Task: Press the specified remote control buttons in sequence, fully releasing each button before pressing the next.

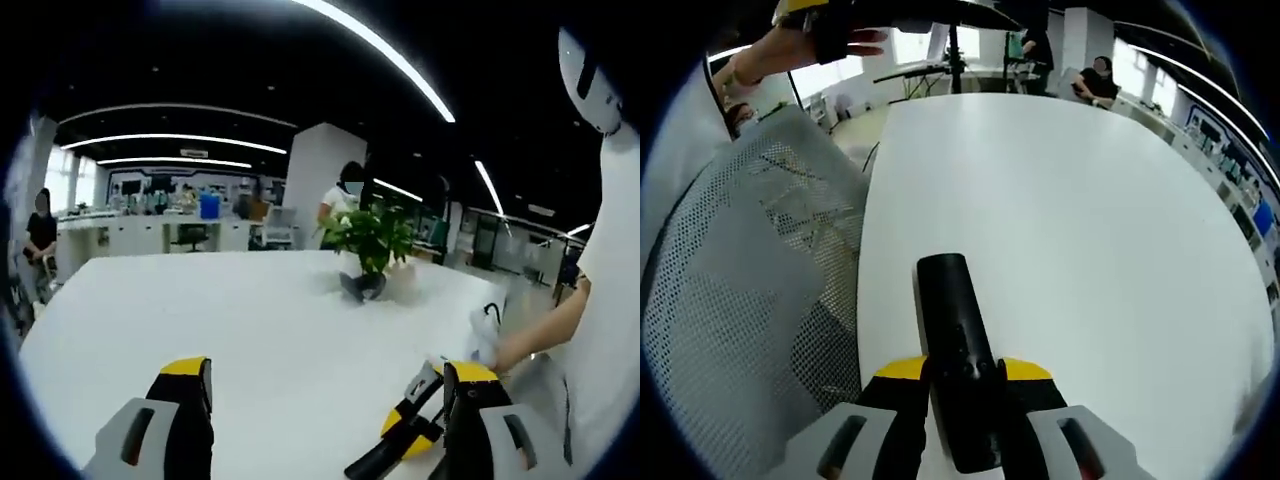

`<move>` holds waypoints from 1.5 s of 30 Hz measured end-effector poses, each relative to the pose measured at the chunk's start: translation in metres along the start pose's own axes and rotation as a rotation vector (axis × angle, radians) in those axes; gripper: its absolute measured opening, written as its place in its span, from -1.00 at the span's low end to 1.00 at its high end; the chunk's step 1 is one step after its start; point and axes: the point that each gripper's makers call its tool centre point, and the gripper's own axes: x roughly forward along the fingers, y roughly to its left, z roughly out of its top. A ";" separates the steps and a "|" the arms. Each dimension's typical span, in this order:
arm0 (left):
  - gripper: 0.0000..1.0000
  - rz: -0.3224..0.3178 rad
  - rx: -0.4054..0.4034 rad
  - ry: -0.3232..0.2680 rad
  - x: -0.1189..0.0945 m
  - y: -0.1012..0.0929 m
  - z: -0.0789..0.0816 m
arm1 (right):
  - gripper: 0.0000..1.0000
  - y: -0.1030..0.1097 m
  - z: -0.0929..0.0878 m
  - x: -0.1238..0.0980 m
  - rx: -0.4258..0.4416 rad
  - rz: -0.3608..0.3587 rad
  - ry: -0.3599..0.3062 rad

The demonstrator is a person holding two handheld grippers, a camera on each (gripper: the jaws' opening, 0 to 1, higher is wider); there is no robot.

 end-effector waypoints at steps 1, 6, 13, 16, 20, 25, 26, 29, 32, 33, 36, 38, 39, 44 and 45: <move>1.00 0.018 0.006 -0.019 -0.002 0.004 0.003 | -0.53 0.000 0.000 0.000 -0.001 -0.002 0.002; 1.00 0.078 0.015 -0.064 -0.009 0.014 0.009 | -0.53 -0.001 -0.001 -0.001 0.002 -0.004 0.006; 1.00 0.130 0.004 -0.174 -0.022 0.022 0.029 | -0.53 0.000 0.000 -0.003 0.006 -0.004 0.004; 1.00 0.157 0.011 -0.194 -0.025 0.026 0.034 | -0.54 0.001 -0.001 -0.005 0.006 -0.005 0.007; 1.00 0.170 0.025 -0.200 -0.027 0.028 0.037 | -0.55 0.002 -0.003 -0.006 0.004 -0.004 0.017; 1.00 0.179 0.025 -0.199 -0.028 0.028 0.037 | -0.55 0.001 -0.003 -0.006 0.005 0.007 0.023; 1.00 0.179 0.025 -0.199 -0.027 0.028 0.037 | -0.55 0.001 -0.003 -0.006 0.004 0.011 0.027; 1.00 0.176 0.030 -0.188 -0.027 0.027 0.036 | -0.55 0.001 -0.003 -0.006 -0.012 0.020 0.037; 1.00 0.177 0.037 -0.178 -0.027 0.028 0.034 | -0.56 -0.003 -0.004 -0.007 -0.024 0.026 0.049; 1.00 0.179 0.041 -0.176 -0.028 0.028 0.034 | -0.56 -0.004 -0.004 -0.007 -0.025 0.026 0.051; 1.00 0.183 0.045 -0.166 -0.029 0.030 0.032 | -0.56 -0.012 -0.006 -0.007 -0.038 0.024 0.067; 0.99 0.185 0.042 -0.162 -0.029 0.030 0.030 | -0.57 -0.016 -0.006 -0.007 -0.046 0.024 0.075; 0.99 0.184 0.040 -0.160 -0.030 0.030 0.029 | -0.57 -0.018 -0.007 -0.007 -0.048 0.024 0.078; 0.98 0.189 0.033 -0.152 -0.030 0.030 0.028 | -0.57 -0.027 -0.008 -0.007 -0.064 0.023 0.096; 0.98 0.189 0.032 -0.150 -0.030 0.030 0.027 | -0.57 -0.029 -0.008 -0.007 -0.065 0.025 0.098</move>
